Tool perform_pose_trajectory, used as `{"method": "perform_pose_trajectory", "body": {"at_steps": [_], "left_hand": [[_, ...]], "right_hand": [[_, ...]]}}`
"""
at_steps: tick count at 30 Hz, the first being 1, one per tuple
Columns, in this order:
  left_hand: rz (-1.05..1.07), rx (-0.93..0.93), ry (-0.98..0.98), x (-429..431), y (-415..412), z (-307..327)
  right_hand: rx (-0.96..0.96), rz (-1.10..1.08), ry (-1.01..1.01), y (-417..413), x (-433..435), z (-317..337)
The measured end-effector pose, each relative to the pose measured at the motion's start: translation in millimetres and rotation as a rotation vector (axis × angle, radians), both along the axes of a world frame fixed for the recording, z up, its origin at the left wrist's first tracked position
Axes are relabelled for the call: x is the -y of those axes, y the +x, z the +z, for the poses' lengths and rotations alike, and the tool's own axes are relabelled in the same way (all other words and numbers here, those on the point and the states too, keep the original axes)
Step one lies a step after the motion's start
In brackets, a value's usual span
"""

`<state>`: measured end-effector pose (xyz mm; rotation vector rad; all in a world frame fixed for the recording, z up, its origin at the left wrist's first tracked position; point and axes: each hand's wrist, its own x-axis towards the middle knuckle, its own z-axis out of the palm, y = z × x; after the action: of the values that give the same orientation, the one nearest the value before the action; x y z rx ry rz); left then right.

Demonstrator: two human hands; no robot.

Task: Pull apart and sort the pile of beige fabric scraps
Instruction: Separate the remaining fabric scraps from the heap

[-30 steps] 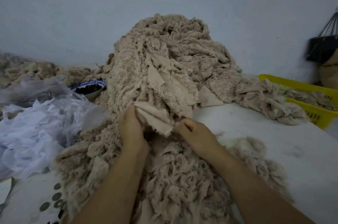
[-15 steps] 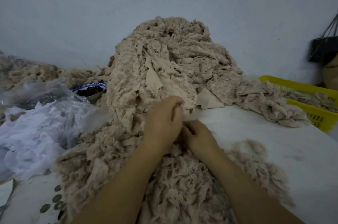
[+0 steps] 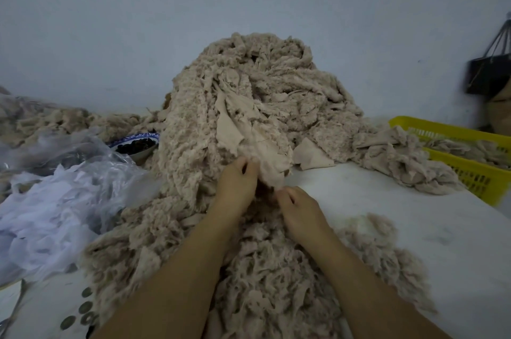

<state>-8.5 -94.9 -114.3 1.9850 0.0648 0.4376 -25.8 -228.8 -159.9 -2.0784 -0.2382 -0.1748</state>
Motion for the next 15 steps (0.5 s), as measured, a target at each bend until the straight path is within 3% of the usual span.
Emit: {"method": "perform_pose_trajectory", "body": {"at_steps": [3, 7, 9, 12, 15], "left_hand": [[-0.365, 0.070, -0.036, 16, -30, 15], [-0.660, -0.120, 0.046, 24, -58, 1], [-0.630, -0.197, -0.019, 19, -61, -12], [-0.555, -0.240, -0.079, 15, -60, -21], [-0.501, -0.155, -0.073, 14, -57, -25]], "right_hand": [[-0.085, -0.080, 0.275, 0, 0, 7], [-0.358, 0.058, 0.962, -8, 7, 15], [-0.413, 0.192, 1.013, -7, 12, 21], [-0.388, 0.131, 0.991, 0, 14, 21], [-0.297, 0.015, 0.972, 6, 8, 20]]}}
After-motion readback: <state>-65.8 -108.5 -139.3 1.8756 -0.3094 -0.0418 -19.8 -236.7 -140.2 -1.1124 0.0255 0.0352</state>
